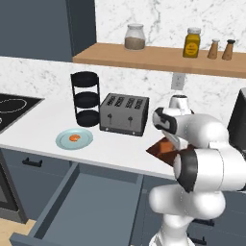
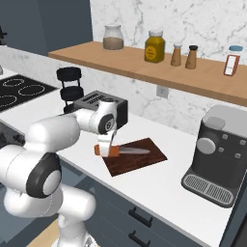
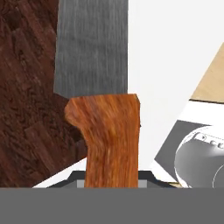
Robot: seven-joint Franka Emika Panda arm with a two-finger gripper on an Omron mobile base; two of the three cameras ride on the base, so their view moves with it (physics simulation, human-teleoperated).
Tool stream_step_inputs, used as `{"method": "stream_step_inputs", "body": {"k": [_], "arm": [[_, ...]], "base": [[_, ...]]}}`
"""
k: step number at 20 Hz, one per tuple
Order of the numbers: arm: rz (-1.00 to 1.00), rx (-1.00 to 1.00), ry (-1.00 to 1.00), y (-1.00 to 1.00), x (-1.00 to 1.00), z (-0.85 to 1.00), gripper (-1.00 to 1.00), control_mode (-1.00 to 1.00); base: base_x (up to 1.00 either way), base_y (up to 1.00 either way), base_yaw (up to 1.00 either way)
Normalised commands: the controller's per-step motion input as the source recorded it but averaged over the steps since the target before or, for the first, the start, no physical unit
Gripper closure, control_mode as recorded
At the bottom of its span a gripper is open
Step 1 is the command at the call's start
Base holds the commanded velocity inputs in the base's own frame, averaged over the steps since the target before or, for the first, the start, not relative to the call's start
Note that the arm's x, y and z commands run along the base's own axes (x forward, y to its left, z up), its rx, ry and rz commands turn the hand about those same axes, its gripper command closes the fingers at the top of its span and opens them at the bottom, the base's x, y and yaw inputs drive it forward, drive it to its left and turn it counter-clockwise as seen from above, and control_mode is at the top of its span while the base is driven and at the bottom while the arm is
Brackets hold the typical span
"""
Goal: Pick up the knife from the drawer and place it on the cutting board. Then place the meat from the plate to the cutting board.
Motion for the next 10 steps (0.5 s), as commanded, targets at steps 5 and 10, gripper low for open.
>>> {"method": "stream_step_inputs", "body": {"k": [5,10], "arm": [[0.05,-0.08,0.01,-0.25,0.15,-0.3,1.0,-1.0],[0.01,-0.05,-0.05,-0.05,0.15,-0.42,1.0,-1.0]], "base": [[0.0,0.0,0.0],[0.0,0.0,0.0]]}}
